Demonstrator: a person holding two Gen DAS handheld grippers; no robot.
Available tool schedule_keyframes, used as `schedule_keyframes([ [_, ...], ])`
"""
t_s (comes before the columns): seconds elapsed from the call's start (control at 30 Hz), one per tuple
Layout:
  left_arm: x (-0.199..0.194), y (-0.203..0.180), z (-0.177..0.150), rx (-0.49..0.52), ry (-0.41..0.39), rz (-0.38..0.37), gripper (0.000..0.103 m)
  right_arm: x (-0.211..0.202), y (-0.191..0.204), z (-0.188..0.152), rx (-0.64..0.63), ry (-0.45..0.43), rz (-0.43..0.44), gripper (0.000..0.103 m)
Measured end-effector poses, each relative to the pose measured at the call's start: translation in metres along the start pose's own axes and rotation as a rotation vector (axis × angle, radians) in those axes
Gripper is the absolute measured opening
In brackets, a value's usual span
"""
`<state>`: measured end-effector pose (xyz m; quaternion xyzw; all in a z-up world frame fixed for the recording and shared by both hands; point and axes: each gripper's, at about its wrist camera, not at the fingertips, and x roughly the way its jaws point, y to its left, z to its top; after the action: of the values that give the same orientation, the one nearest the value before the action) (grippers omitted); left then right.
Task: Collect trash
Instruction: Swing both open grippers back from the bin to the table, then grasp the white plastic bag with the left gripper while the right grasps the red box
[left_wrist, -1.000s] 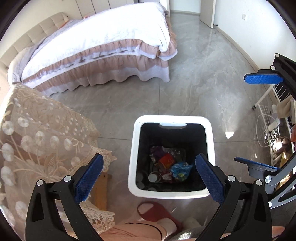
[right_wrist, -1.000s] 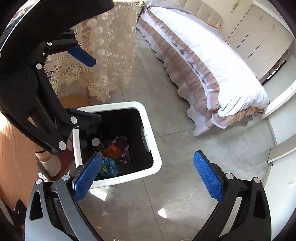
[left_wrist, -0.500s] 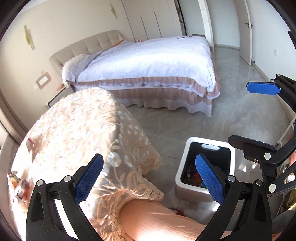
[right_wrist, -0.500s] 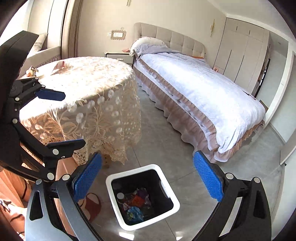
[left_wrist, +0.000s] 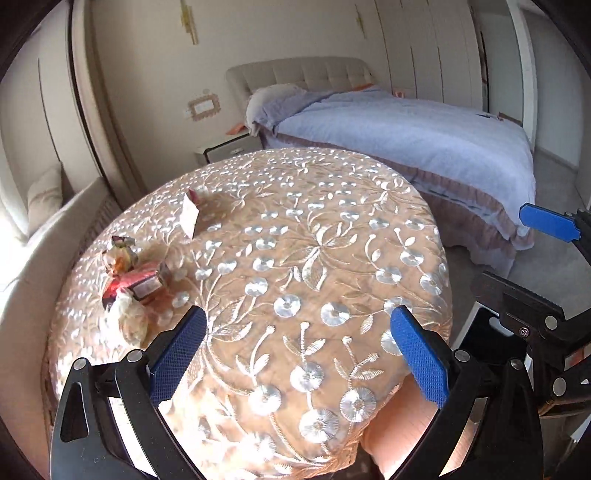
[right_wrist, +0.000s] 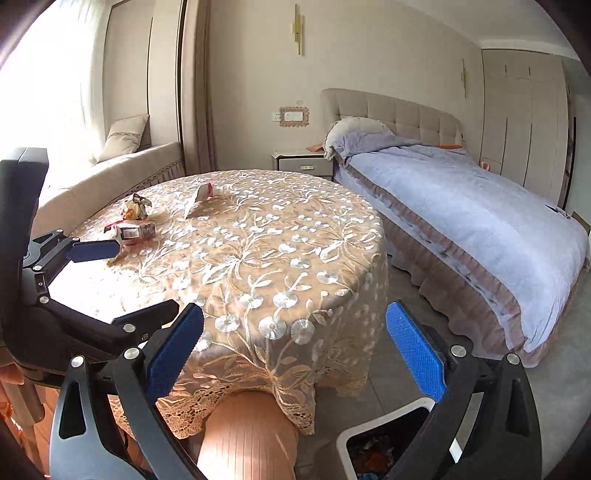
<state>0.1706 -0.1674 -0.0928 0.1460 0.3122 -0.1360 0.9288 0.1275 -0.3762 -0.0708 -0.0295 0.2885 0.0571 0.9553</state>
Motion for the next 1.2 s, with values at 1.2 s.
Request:
schedule_keyframes([
  [1.2, 0.098, 0.21, -0.028, -0.202, 0.264, 0.122, 0.095, 0.207, 0.215, 0.086, -0.874, 0.13, 0.392, 0.098],
])
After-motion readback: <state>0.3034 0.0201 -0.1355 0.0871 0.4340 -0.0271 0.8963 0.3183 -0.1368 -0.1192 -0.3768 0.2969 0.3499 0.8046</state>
